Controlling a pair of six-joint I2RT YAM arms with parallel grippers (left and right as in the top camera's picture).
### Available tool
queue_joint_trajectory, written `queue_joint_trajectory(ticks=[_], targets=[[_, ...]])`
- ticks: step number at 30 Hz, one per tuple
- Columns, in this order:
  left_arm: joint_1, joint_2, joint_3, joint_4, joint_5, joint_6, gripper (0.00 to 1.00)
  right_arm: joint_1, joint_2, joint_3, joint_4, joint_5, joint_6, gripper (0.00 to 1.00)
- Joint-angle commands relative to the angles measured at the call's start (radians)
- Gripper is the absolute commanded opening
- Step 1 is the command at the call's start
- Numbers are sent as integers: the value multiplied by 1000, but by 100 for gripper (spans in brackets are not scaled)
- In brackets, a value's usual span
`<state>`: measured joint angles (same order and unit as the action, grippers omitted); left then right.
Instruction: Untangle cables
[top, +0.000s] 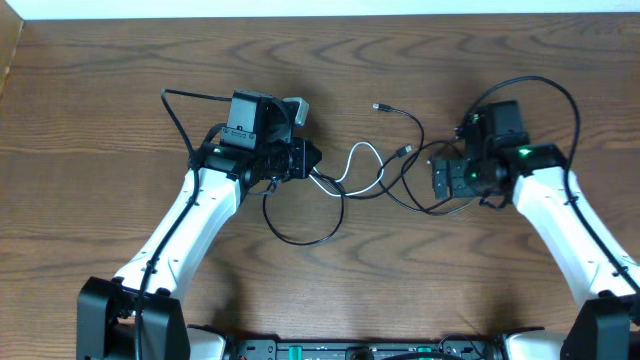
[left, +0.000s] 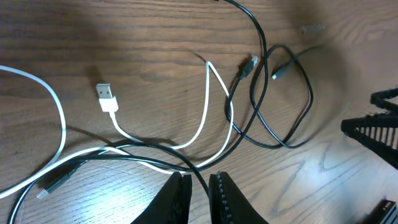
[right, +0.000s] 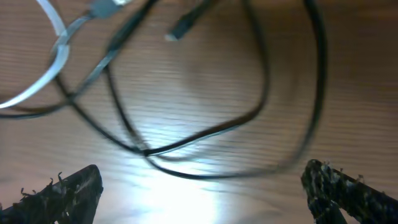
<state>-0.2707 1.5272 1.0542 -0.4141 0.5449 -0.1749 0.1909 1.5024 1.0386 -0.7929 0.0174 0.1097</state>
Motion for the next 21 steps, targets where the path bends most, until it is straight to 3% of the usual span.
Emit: queue_joint_trajectory(ticks=[1,4,8,15,21], targets=[[-4,-2,-10,-1,10,30,17,60,-19,9,12,233,24,99],[-4,-2,-10,-2,21,47,17,105,-19,10,55,267,-2,99],[-4,-2,-10,-5,21,47,17,147,-19,10,101,162,-43,99],[-9,-2,-10,-4,29,74,17,154,-8,9,109,-3,24,99],[-40,2,-10,-4,53,224,30,146,-3,8,98,34,107,99]])
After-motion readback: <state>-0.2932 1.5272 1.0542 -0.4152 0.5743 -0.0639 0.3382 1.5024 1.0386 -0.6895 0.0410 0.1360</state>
